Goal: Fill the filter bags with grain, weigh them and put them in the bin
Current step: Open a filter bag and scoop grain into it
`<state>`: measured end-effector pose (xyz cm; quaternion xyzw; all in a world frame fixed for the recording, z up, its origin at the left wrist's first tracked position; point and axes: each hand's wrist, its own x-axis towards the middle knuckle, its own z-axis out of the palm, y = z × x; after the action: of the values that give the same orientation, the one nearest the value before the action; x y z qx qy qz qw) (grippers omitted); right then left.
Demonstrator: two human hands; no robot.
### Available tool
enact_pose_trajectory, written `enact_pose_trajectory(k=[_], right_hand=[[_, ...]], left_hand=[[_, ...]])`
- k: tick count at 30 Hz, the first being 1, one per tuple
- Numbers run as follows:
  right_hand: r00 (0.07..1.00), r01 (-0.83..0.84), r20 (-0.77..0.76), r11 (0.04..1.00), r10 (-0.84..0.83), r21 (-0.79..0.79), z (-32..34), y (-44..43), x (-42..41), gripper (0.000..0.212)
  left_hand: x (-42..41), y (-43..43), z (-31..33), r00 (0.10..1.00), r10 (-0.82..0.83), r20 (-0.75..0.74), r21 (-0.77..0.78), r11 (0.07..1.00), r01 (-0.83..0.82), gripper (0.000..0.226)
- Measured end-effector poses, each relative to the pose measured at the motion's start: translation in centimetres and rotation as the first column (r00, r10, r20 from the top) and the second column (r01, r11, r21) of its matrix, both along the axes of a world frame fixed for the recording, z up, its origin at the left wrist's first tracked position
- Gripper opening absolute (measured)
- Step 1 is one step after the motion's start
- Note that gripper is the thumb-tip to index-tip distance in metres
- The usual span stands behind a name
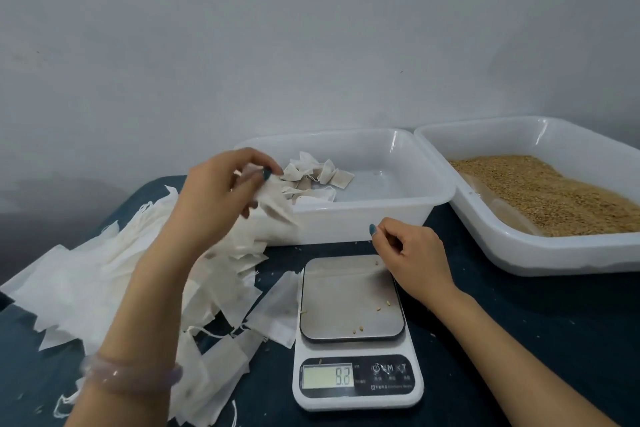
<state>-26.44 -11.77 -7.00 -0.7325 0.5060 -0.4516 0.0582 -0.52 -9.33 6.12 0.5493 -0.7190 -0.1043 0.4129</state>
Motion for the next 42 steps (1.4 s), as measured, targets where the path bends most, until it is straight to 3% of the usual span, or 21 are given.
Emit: enact_pose_trajectory(k=[3,6,8,11,14,18,21,23,25,26,27,28,30,33,37,42], right_hand=[[1.0,0.008,-0.013,1.0,-0.008,-0.002,-0.3,0.0,0.0,0.045],[1.0,0.005,-0.012,1.0,-0.005,0.0,-0.2,0.1,0.1,0.045],[1.0,0.002,-0.018,1.0,-0.002,-0.004,-0.1,0.1,0.1,0.043],[0.999,-0.011,-0.035,1.0,0.01,-0.013,-0.1,0.1,0.2,0.041],[0.999,-0.019,-0.029,1.0,0.019,-0.006,-0.1,0.0,0.2,0.035],[0.999,-0.019,-0.033,1.0,0.019,-0.009,-0.1,0.1,0.3,0.035],[0.999,-0.02,-0.035,1.0,0.02,0.001,0.0,0.1,0.2,0.035],[1.0,-0.015,-0.025,1.0,0.016,0.01,0.0,0.1,0.1,0.035],[1.0,-0.01,-0.015,1.0,0.011,0.015,0.1,0.1,0.1,0.038],[1.0,-0.009,-0.013,1.0,0.009,0.014,0.1,0.1,0.2,0.039],[1.0,-0.008,-0.013,1.0,0.008,0.011,0.1,0.1,0.2,0.04],[1.0,-0.007,-0.014,1.0,0.007,0.009,0.1,0.0,0.1,0.04],[1.0,-0.007,-0.014,1.0,0.008,0.015,-0.1,0.0,0.1,0.038],[1.0,-0.009,-0.017,1.0,0.009,0.02,-0.3,-0.1,0.0,0.034],[1.0,-0.009,-0.026,1.0,0.009,0.026,-0.5,-0.2,0.0,0.033],[1.0,-0.002,-0.027,0.999,0.003,0.043,-0.5,-0.3,-0.1,0.033]], left_hand=[[-0.5,-3.2,0.4,0.978,0.104,-0.179,0.007,0.995,-0.104,0.028],[-0.6,-6.3,0.0,0.973,0.167,-0.159,0.064,0.985,-0.159,0.029],[-0.5,-8.2,-0.6,0.981,0.19,-0.045,0.16,0.97,-0.18,0.025],[-0.2,-10.4,-1.9,0.95,0.187,0.251,0.39,0.878,-0.277,0.017],[0.2,-10.8,-2.9,0.883,0.124,0.453,0.479,0.802,-0.358,0.03],[0.4,-10.1,-3.2,0.779,0.128,0.614,0.424,0.779,-0.463,0.039],[-0.4,-8.2,-2.6,0.607,0.271,0.747,0.103,0.854,-0.509,0.032],[-1.4,-5.7,-2.5,0.613,0.379,0.693,-0.106,0.895,-0.433,0.022],[-2.1,-3.0,-2.7,0.735,0.264,0.624,-0.026,0.947,-0.319,0.009],[-2.2,-1.9,-2.9,0.771,0.115,0.627,0.128,0.96,-0.248,0.006],[-2.2,-1.2,-3.3,0.752,-0.065,0.655,0.31,0.932,-0.189,0.002],[-2.3,-0.8,-3.9,0.69,-0.229,0.687,0.454,0.877,-0.16,0.012],[-2.2,-0.7,-5.5,0.546,-0.408,0.732,0.581,0.793,-0.187,0.042],[-1.8,-1.6,-7.0,0.577,-0.389,0.718,0.573,0.801,-0.173,0.054],[-1.3,-2.6,-7.5,0.613,-0.369,0.698,0.536,0.837,-0.107,0.023],[-0.8,-2.5,-8.2,0.663,-0.359,0.657,0.492,0.87,-0.016,0.019]])
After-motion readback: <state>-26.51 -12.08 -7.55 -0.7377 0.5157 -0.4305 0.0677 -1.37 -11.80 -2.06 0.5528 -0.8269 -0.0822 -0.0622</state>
